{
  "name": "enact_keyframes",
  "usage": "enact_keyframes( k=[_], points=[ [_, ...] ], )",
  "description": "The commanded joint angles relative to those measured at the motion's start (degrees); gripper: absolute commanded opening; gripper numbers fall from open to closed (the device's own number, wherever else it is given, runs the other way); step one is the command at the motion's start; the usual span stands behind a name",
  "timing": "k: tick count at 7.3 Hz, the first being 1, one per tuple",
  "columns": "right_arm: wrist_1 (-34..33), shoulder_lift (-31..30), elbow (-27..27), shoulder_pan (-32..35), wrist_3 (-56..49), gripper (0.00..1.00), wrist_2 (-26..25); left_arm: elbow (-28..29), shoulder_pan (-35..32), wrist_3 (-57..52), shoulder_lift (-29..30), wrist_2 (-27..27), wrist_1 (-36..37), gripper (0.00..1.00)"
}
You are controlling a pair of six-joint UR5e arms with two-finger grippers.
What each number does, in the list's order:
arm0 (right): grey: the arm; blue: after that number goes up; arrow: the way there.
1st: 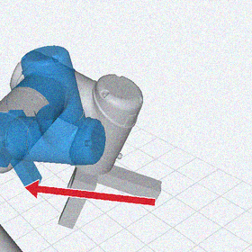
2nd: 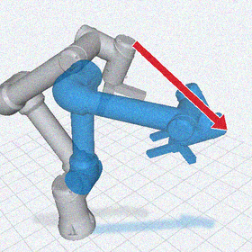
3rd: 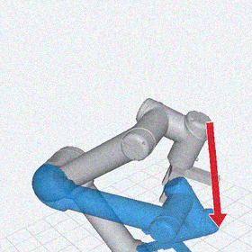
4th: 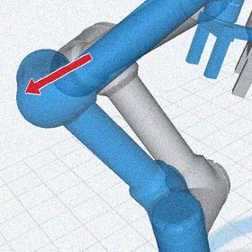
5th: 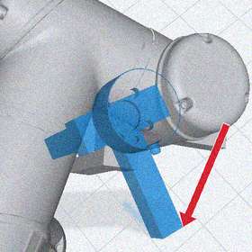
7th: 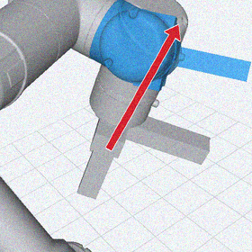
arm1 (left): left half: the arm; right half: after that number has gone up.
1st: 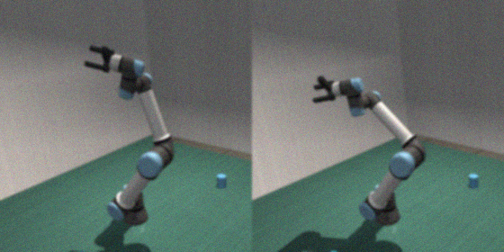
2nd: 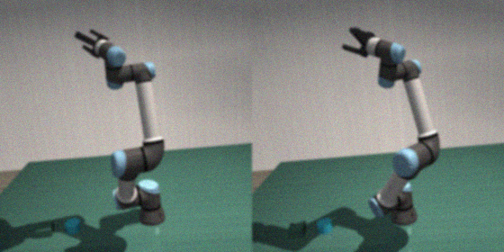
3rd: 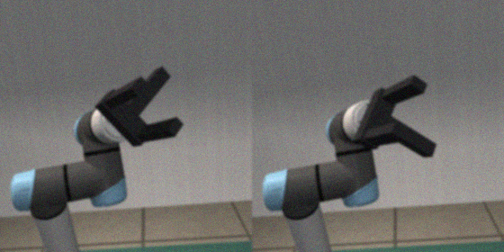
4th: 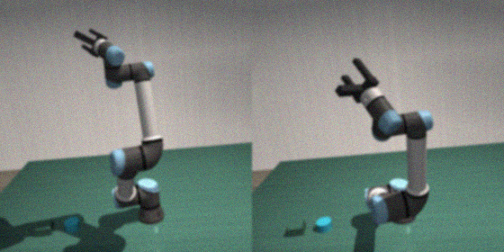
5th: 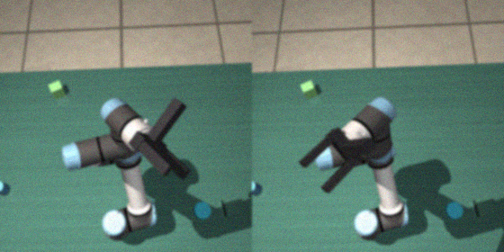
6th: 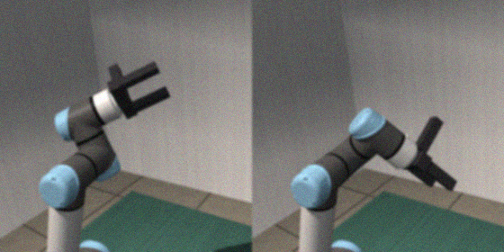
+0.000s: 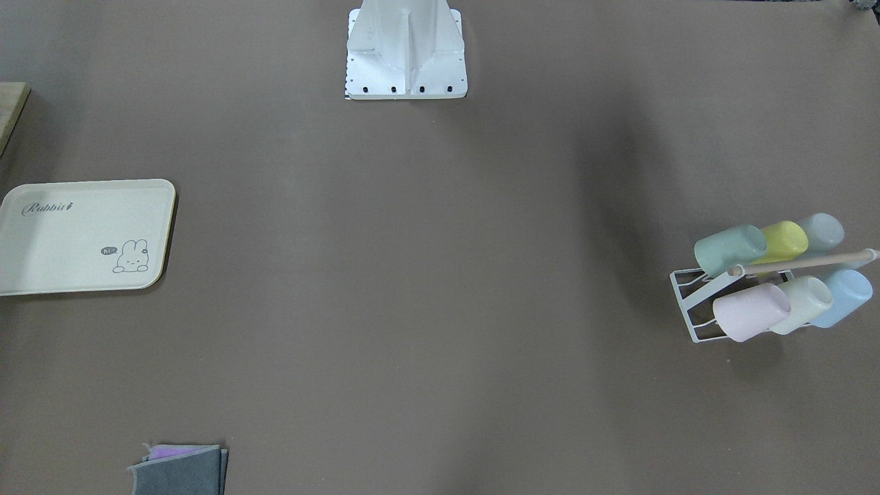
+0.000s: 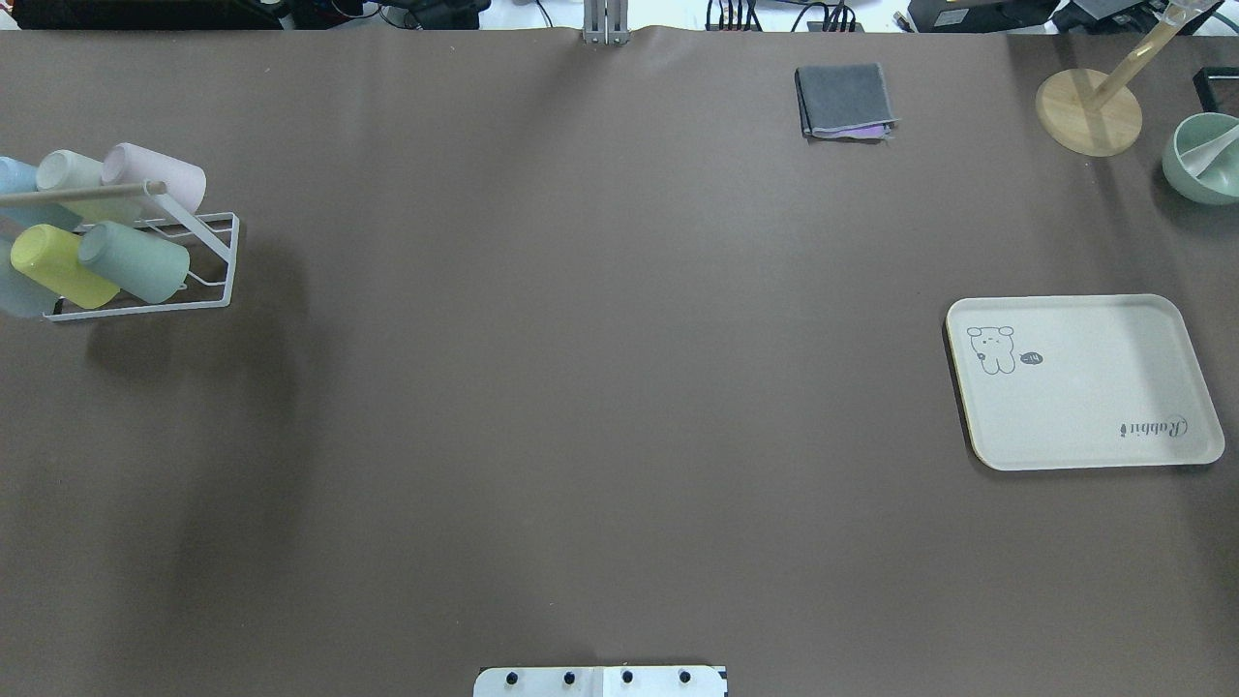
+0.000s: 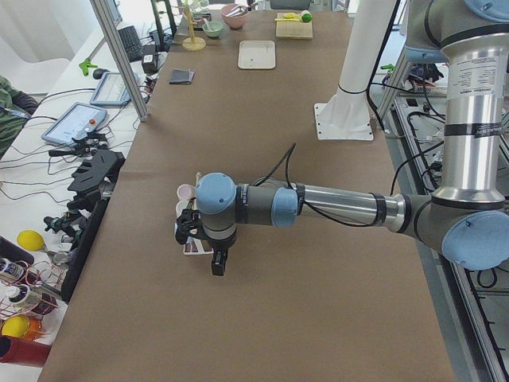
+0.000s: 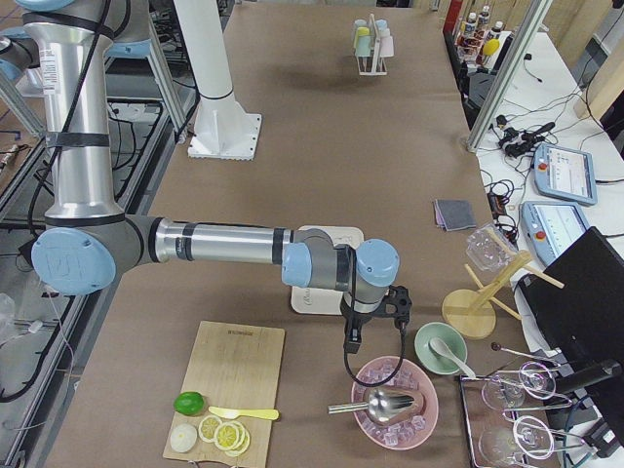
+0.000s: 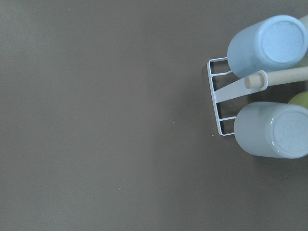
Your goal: Pick up and place green cup on tray
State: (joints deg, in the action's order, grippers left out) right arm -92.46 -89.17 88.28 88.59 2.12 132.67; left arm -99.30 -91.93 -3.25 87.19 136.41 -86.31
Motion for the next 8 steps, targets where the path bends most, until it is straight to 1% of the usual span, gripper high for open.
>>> enact_keyframes(
  k=[1,6,8],
  points=[
    [0.00,-0.04,-0.13,0.00,-0.10,1.00,-0.13,0.07,0.00,-0.09,0.00,0.00,-0.09,0.99],
    [0.00,0.05,-0.83,0.00,-0.10,1.00,-0.48,0.07,0.09,-0.01,0.18,0.00,-0.09,0.99],
    [0.00,-0.30,-1.88,0.00,-0.36,1.00,-0.49,0.15,0.18,-0.09,0.27,0.00,-0.18,0.99]
  ],
)
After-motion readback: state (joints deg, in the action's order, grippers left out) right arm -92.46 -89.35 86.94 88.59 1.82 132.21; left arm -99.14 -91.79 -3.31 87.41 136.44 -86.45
